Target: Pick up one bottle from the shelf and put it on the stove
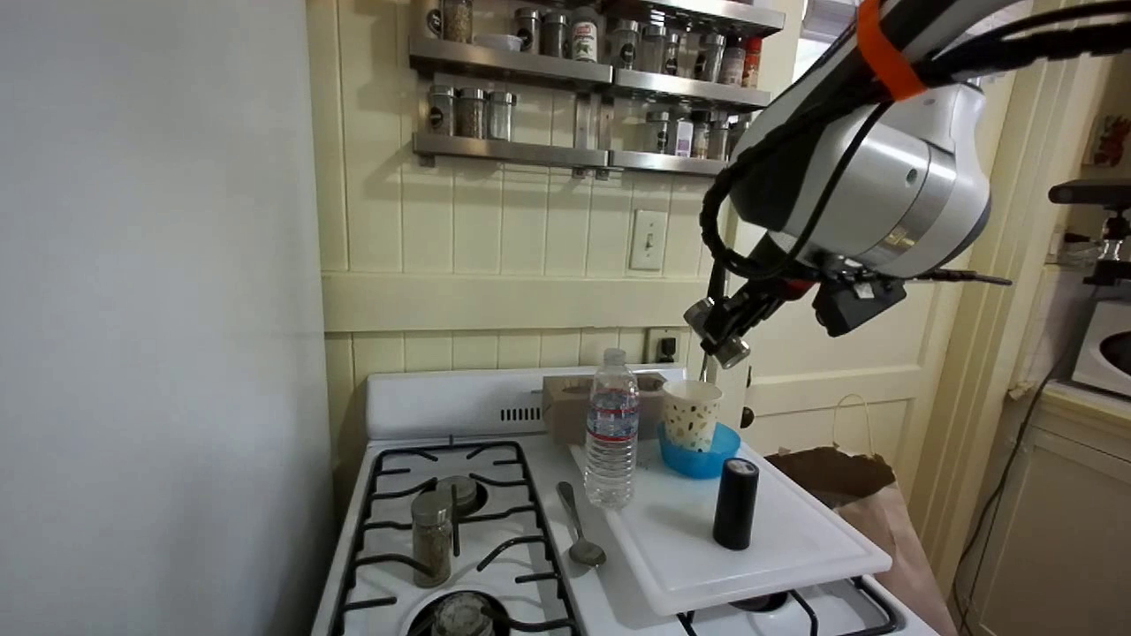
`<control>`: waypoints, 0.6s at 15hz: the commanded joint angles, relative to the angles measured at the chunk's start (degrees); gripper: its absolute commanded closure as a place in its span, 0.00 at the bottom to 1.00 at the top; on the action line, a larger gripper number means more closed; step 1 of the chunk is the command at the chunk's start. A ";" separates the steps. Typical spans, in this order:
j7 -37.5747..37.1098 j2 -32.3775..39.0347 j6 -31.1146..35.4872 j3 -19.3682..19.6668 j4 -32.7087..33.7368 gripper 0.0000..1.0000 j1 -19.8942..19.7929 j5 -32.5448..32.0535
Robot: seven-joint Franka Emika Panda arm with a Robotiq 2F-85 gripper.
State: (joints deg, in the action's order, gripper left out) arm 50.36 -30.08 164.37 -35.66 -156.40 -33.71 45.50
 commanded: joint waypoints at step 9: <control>-28.29 -16.77 -15.59 22.66 0.25 0.50 24.30 -41.27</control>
State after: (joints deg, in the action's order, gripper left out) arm 28.18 -48.18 147.95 -18.45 -155.92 -15.07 12.76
